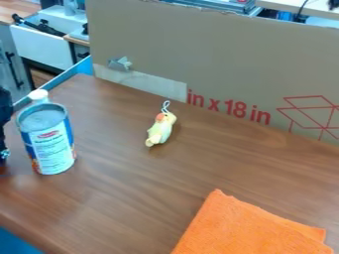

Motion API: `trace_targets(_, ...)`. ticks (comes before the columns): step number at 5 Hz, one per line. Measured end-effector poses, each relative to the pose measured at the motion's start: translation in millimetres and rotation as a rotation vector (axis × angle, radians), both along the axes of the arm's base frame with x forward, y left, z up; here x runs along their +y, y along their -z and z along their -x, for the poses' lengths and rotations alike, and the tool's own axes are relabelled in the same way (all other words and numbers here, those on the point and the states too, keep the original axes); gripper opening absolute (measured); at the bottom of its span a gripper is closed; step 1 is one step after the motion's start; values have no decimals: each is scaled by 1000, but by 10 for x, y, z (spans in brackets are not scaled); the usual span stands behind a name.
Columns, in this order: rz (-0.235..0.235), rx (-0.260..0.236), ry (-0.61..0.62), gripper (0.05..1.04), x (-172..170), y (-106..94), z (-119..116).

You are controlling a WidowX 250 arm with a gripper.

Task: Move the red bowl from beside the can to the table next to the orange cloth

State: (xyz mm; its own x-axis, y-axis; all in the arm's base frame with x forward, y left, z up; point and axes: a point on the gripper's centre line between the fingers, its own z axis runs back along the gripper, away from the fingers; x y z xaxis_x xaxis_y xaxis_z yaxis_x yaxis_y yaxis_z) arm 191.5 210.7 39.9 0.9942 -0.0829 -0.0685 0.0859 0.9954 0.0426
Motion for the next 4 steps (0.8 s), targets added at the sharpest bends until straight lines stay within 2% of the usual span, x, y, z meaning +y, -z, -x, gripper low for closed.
trace_targets(1, 10, 11, 5, 160, -2, 3, 34)
trace_targets(2, 24, 24, 11, 87, -32, 11, 69)
trace_targets(3, 11, 3, 15, 85, -68, -98, 91)
trace_targets(4, 11, 1, 21, 85, -84, -122, 98)
